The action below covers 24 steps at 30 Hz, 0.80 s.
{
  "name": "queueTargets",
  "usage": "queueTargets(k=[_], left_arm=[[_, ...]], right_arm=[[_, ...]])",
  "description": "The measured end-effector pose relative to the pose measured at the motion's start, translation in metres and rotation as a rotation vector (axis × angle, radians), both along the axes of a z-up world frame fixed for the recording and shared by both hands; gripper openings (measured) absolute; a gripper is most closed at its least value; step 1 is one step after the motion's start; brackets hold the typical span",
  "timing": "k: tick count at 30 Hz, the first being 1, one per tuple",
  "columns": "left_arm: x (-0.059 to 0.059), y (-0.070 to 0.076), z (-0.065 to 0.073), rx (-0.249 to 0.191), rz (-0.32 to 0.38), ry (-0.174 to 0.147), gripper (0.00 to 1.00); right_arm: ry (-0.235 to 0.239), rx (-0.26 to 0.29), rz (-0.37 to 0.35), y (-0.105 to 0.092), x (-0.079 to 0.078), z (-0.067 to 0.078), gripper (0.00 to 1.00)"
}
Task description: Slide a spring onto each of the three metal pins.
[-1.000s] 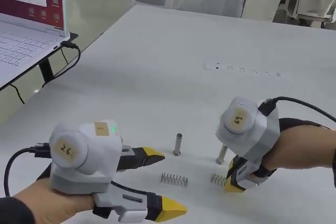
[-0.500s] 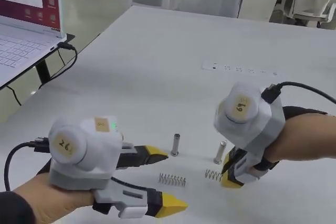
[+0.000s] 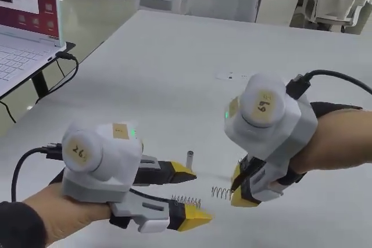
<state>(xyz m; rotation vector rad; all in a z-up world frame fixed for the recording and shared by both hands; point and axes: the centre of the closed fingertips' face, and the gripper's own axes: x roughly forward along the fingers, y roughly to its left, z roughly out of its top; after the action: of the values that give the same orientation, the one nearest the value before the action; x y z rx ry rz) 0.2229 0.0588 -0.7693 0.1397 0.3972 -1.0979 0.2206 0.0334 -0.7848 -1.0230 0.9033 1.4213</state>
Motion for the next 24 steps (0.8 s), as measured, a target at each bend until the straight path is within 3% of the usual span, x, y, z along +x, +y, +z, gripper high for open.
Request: queueTargets(k=[7,24], left_arm=[[-0.003,-0.005,0.006,-0.013,-0.039,-0.037,0.18],[-0.01,-0.012,0.007,-0.012,-0.085,-0.055,0.05]], right_arm=[[-0.006,-0.005,0.038,0.005,-0.006,0.002,0.09],[-0.015,0.002,0.1,0.008,-0.016,0.006,0.09]])
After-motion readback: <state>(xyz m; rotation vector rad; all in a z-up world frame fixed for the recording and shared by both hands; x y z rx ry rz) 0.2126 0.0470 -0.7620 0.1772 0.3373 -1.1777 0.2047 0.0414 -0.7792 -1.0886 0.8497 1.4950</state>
